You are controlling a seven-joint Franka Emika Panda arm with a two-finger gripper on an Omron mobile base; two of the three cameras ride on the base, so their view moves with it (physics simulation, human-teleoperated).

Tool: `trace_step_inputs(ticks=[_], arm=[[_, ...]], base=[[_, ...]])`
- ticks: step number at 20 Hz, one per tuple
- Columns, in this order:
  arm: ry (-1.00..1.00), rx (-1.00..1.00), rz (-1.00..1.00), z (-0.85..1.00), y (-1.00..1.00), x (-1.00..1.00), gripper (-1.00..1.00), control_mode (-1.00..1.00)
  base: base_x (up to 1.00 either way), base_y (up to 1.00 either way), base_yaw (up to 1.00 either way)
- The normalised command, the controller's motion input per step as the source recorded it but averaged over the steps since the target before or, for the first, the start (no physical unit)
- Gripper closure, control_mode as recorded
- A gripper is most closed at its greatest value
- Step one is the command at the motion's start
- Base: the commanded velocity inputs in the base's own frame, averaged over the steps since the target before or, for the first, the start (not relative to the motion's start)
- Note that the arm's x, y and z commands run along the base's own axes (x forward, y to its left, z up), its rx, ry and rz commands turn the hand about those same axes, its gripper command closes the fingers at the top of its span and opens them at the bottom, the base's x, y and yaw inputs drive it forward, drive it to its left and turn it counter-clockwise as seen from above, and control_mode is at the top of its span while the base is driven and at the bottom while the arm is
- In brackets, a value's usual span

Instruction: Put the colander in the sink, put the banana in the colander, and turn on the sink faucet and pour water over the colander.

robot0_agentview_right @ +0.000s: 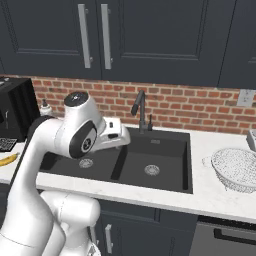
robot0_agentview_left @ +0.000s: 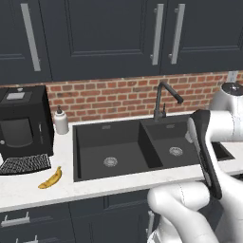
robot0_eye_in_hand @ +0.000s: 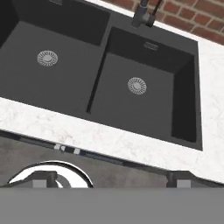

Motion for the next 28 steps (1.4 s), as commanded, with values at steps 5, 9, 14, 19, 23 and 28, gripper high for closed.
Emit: trace_step_inputs(ticks=[5, 9, 14, 19, 23, 28], arm=[[0.2, 0.0, 0.01, -0.06, -0.79, 0.0, -1.0, -1.0], [0.16, 0.0, 0.0, -0.12, -0.83, 0.0, -1.0, -1.0], [0.03, 0.0, 0.0, -0.16, -0.86, 0.0, -1.0, -1.0], [0.02, 0.0, 0.0, -0.18, -0.87, 0.04, -1.0, -1.0], [0.07, 0.0, 0.0, -0.18, -0.83, 0.12, -1.0, -1.0], [0.08, 0.0, 0.0, -0.19, -0.7, 0.25, -1.0, -1.0]], base=[[0.0, 0.0, 0.0], [0.0, 0.0, 0.0], [0.0, 0.0, 0.0], [0.0, 0.0, 0.0], [0.0, 0.0, 0.0], [0.0, 0.0, 0.0]])
